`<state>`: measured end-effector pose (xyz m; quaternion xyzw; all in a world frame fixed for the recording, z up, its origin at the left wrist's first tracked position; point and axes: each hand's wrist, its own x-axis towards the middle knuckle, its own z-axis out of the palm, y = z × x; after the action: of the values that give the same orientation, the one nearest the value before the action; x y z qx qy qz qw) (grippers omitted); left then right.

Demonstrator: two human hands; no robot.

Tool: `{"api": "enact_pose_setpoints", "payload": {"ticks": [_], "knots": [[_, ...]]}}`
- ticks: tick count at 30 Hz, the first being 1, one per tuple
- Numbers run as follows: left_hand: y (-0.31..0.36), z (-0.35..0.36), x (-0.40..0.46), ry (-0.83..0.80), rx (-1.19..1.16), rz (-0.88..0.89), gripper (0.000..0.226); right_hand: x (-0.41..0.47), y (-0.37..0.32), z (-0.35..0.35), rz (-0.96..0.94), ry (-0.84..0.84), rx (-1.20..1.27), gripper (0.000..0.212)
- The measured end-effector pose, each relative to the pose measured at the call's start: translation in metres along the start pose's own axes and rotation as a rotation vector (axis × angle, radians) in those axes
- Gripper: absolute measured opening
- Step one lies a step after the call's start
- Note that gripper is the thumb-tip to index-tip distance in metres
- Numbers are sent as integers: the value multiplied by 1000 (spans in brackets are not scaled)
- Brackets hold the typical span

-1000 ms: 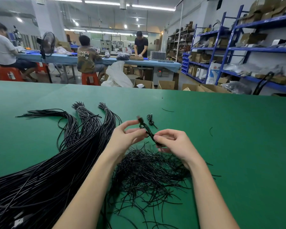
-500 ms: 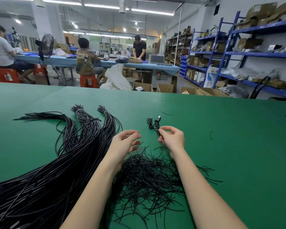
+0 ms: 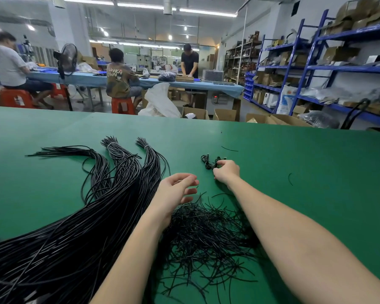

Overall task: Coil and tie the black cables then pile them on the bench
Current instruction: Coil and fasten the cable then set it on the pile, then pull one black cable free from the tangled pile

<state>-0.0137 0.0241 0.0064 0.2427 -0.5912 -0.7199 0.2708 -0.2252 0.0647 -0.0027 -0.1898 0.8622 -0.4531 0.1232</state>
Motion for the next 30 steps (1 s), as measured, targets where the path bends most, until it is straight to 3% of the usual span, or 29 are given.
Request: {"api": "enact_pose_setpoints", "payload": {"ticks": [6,9,18,23,26,30], "knots": [[1,1,-3,-10,27,-30,16,-10,0,-6,-41,29,-19,49],[3,5,-5,-7,47,-35,17,-22,2,-11,-103,78,-5,40],[5,11,-12,-11,154,-35,16,-113,10,-29,-312,10,85,10],[3,1,-9,231,927,180,11,-148,26,-14,-346,38,30,14],[0,-15,-9,366,1170,243,14,-154,24,-8,-376,46,-17,14],[-4,-32,-4,341,1389,144,21,-157,27,-2,-398,57,-20,14]]}}
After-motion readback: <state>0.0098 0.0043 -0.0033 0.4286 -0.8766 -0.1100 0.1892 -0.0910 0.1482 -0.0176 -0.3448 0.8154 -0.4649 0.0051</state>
